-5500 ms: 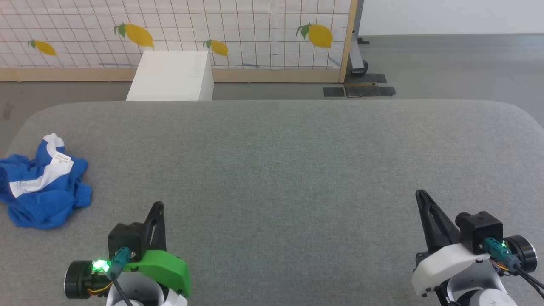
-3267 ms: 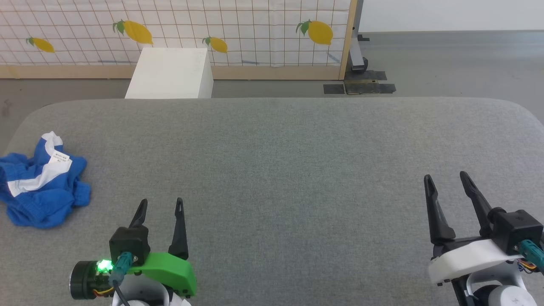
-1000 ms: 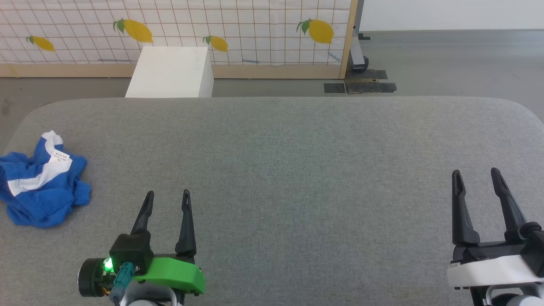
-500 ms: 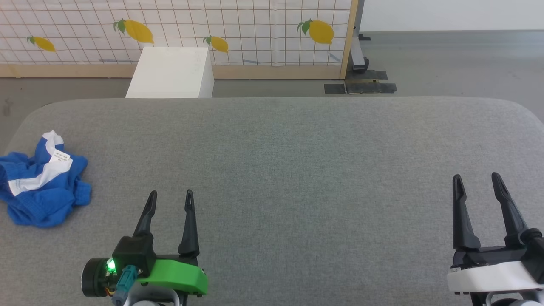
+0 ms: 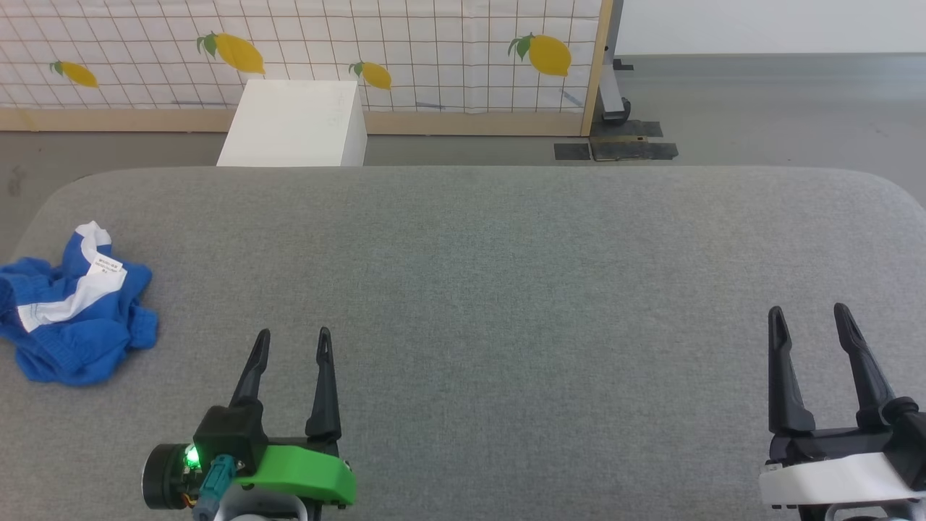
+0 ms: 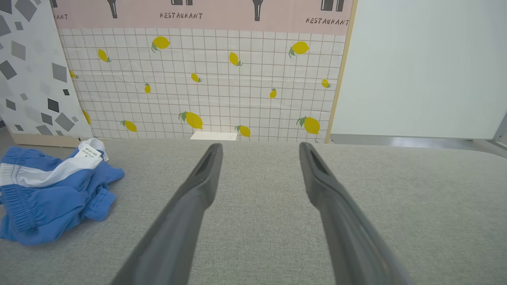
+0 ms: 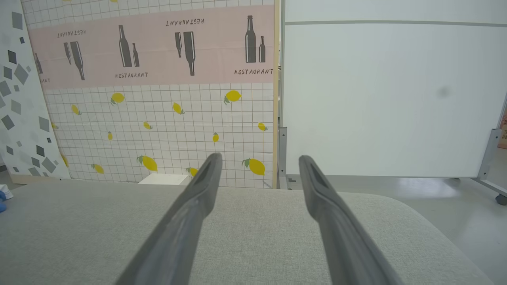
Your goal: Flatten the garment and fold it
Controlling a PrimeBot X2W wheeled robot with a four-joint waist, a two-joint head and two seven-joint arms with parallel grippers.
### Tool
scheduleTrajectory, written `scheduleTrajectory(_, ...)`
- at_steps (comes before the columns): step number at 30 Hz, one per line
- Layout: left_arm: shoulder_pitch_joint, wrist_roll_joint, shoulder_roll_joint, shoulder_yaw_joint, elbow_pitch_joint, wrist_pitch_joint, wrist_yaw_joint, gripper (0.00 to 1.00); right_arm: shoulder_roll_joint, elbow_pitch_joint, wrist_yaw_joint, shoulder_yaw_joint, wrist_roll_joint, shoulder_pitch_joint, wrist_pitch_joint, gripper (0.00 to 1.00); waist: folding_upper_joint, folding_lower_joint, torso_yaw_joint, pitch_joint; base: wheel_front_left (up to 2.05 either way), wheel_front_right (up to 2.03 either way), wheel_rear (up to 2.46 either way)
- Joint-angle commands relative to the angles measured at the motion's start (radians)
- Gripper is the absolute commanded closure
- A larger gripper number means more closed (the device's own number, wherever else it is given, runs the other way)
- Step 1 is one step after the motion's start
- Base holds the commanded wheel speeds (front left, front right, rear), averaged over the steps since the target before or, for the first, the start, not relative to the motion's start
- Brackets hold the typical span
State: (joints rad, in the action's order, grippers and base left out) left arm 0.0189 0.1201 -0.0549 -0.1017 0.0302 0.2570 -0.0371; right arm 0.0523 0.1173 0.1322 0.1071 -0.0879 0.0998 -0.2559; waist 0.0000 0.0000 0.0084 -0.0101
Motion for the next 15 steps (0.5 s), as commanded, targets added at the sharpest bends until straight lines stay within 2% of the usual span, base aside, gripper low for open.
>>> scheduleTrajectory(1, -0.007, 0.009, 0.005, 0.002, 0.004, 0.005, -0.001, 0.00, -0.002, -0.003, -0.002, -0.001, 0.001, 0.009, -0.006, 0.00, 0.0000, 0.0000, 0.000, 0.000, 0.00, 0.00, 0.00)
scheduleTrajectory(15, -0.009, 0.003, 0.005, -0.002, 0.014, 0.005, -0.005, 0.00, -0.002, -0.010, -0.002, -0.003, 0.002, 0.009, -0.006, 0.00, 0.0000, 0.0000, 0.001, 0.002, 0.00, 0.00, 0.00)
